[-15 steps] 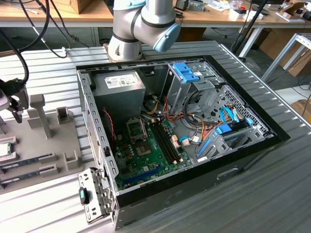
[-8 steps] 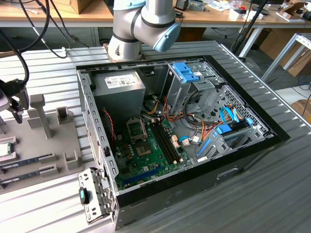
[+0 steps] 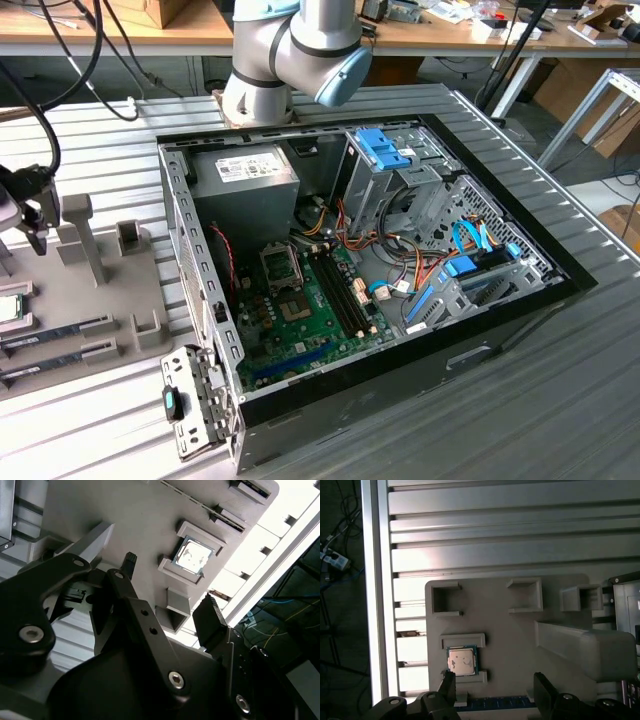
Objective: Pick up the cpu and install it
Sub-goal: 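Pick up the cpu and move it towards the insertion slot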
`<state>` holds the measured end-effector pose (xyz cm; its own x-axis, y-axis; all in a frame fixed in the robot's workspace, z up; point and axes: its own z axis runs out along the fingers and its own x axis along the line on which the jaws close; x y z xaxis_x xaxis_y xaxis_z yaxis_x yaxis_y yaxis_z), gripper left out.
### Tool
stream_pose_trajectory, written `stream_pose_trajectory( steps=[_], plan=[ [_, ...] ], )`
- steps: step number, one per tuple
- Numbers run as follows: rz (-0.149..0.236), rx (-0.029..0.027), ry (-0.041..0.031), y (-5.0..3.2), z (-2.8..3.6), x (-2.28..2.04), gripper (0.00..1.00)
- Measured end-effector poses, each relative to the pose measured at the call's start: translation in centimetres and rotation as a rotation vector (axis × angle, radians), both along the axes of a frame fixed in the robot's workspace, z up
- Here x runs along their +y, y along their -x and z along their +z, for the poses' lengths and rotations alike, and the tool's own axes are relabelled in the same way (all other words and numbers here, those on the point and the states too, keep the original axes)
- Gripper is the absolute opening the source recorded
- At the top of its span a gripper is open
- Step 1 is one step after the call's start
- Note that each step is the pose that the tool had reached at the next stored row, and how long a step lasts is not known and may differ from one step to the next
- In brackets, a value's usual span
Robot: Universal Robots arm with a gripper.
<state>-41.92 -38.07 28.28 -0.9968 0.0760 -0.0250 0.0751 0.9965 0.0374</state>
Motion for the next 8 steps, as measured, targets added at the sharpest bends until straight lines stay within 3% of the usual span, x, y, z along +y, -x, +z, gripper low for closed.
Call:
stream_pose_trajectory(
  steps=[8],
  plan=[
    [0.0, 0.0, 0.0, 0.0, -0.14, 0.0, 0.72]
  ],
)
